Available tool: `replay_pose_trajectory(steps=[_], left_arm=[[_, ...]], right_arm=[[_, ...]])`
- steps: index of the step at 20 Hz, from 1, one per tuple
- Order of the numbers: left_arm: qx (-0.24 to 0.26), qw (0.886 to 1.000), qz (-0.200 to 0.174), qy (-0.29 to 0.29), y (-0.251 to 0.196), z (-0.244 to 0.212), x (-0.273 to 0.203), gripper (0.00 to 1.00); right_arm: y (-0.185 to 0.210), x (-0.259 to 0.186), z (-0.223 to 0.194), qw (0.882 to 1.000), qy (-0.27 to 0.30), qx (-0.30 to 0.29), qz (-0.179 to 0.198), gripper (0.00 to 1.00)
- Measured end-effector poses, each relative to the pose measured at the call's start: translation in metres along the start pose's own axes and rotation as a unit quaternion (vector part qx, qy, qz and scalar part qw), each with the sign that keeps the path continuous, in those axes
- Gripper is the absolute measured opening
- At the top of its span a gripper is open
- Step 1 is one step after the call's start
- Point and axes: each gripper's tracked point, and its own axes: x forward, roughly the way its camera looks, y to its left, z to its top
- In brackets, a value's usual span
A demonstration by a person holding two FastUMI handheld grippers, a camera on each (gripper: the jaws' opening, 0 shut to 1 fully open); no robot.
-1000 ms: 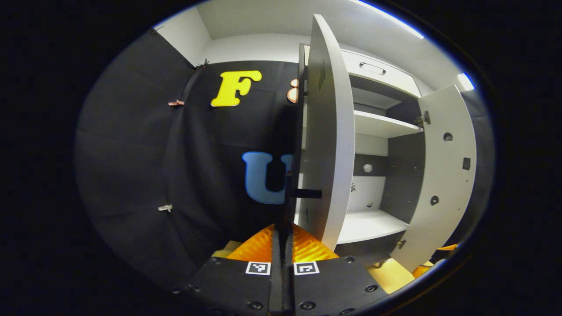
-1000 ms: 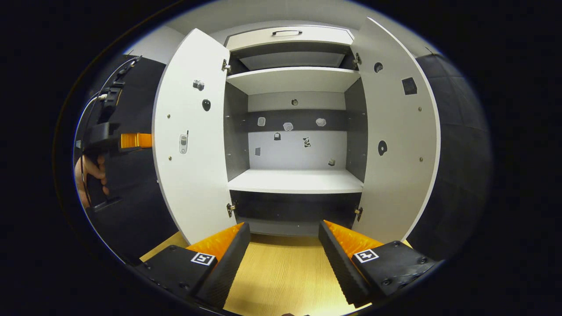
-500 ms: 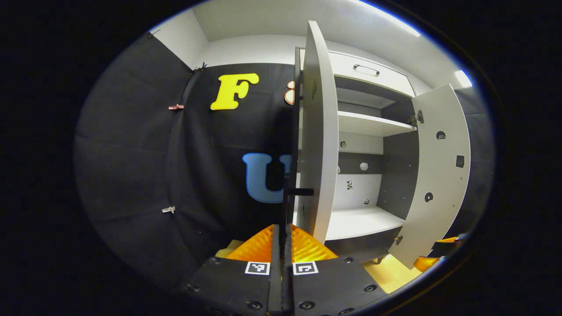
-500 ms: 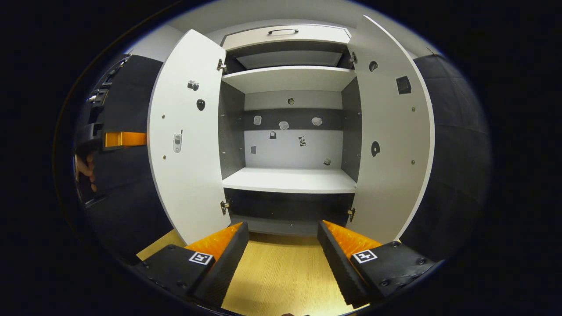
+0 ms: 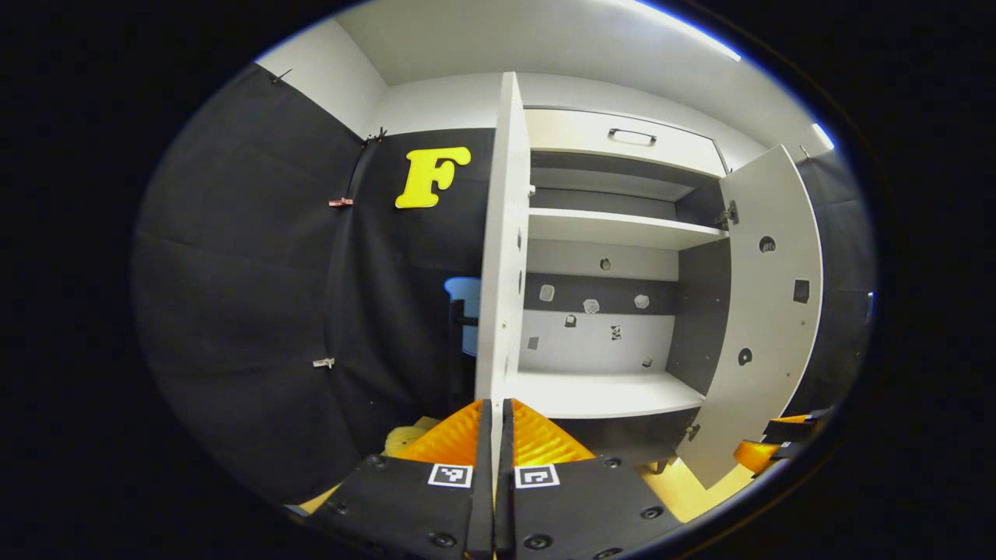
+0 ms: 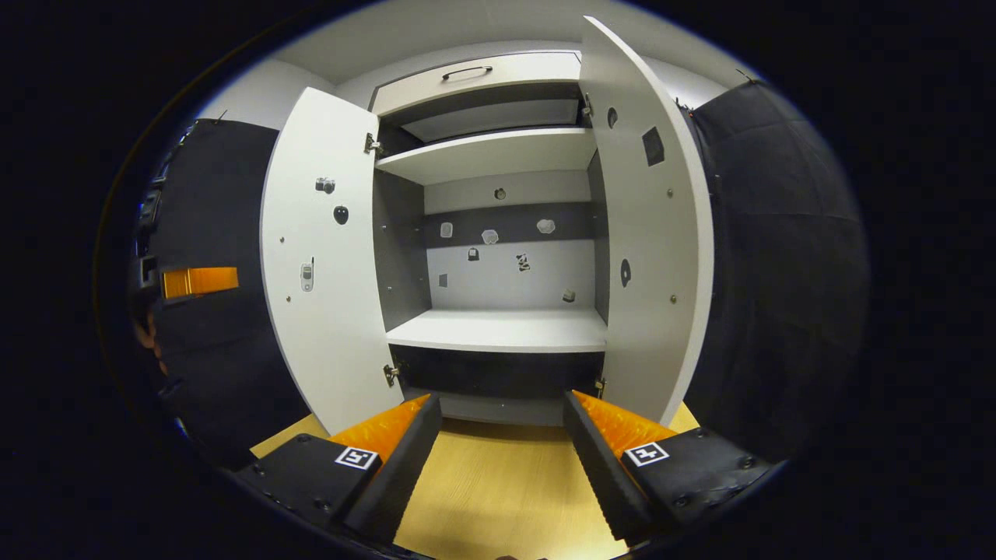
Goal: Open the right door of the double-door shoe cabinet with the right hand, and open the left door with the left hand.
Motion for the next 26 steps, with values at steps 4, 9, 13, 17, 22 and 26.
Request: replay_pose_trajectory(steps=[4,9,13,17,22,26], left_arm=[[0.003,1.0,-0.002,0.003,-0.048,-0.014,-0.014,0.23],[-0.016,0.999,-0.027,-0.005,-0.081,-0.015,-0.023,0.63],[-0.01,0.999,-0.033,-0.022,-0.071,-0.008,-0.025,0.95],[0.022,1.0,-0.016,0.005,-0.04,-0.016,-0.02,0.95],[0.028,1.0,-0.012,0.002,-0.016,-0.02,-0.028,0.95],[0.021,1.0,-0.022,0.003,-0.014,-0.025,-0.031,0.95]], right_arm=[[-0.028,-0.011,0.02,1.0,-0.021,0.001,-0.013,0.99],[-0.039,-0.019,0.043,0.999,-0.041,-0.004,-0.018,0.99],[-0.032,-0.024,0.064,0.997,-0.063,-0.003,-0.033,0.99],[-0.029,-0.032,0.074,0.995,-0.078,-0.013,-0.054,0.99],[-0.023,-0.036,0.068,0.995,-0.077,-0.014,-0.067,0.99],[-0.013,-0.036,0.062,0.995,-0.073,-0.013,-0.067,0.99]])
